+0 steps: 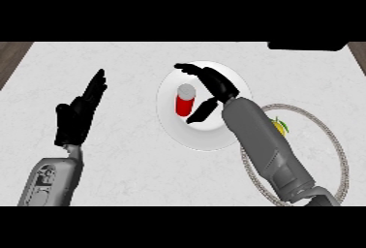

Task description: Pick the can from the placemat and place it in the plate

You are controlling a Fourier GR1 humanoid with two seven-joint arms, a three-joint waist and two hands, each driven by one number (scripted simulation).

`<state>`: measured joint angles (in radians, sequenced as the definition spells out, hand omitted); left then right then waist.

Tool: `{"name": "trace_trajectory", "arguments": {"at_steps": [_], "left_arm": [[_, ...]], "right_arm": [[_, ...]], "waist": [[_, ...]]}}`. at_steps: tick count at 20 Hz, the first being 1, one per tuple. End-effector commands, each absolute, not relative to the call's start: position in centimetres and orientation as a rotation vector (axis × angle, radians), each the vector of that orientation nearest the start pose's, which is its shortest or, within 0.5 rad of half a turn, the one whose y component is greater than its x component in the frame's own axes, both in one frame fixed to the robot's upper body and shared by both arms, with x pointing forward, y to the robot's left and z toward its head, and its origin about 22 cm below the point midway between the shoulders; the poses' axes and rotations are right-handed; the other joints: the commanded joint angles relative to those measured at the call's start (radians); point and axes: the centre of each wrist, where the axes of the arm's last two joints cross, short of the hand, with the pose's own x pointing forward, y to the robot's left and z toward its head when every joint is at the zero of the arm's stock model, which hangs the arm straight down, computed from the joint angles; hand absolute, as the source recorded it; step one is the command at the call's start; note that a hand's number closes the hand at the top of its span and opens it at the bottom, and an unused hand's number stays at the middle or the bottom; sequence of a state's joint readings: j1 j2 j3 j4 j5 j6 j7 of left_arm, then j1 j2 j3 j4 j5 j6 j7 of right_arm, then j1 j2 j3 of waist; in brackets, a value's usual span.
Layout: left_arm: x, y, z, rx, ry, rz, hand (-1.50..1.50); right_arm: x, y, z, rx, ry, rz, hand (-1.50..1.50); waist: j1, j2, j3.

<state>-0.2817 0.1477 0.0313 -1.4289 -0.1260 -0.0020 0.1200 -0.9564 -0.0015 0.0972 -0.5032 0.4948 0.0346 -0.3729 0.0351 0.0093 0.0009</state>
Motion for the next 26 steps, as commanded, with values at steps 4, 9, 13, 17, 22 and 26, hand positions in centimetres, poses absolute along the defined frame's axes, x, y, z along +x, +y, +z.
{"name": "trace_trajectory", "arguments": {"at_steps": [4,9,13,17,22,26], "left_arm": [[31.0,25.4,5.6,0.205,-1.555,-0.246,0.0],[31.7,23.9,4.4,0.195,-1.559,-0.225,0.0],[31.1,24.6,4.8,0.211,-1.574,-0.232,0.0],[31.3,24.1,6.3,0.208,-1.567,-0.242,0.0],[30.8,24.3,3.9,0.197,-1.595,-0.269,0.0],[31.9,24.0,5.0,0.188,-1.579,-0.248,0.0]], "right_arm": [[43.9,-16.4,6.4,0.016,-1.748,0.642,-1.5],[44.6,-22.8,7.5,-0.041,-1.749,0.481,-1.5],[44.6,-27.6,8.0,-0.057,-1.726,0.446,-1.5],[44.1,-33.3,10.2,-0.038,-1.723,0.46,-1.5],[43.0,-35.5,8.8,-0.073,-1.729,0.487,-1.5],[42.3,-37.1,8.5,-0.028,-1.724,0.502,-1.5]], "waist": [[-0.02,-0.003,0.0],[-0.022,0.001,0.0],[-0.007,0.002,0.0],[0.0,0.003,0.001],[0.01,0.01,0.001],[0.013,0.013,0.002]]}}
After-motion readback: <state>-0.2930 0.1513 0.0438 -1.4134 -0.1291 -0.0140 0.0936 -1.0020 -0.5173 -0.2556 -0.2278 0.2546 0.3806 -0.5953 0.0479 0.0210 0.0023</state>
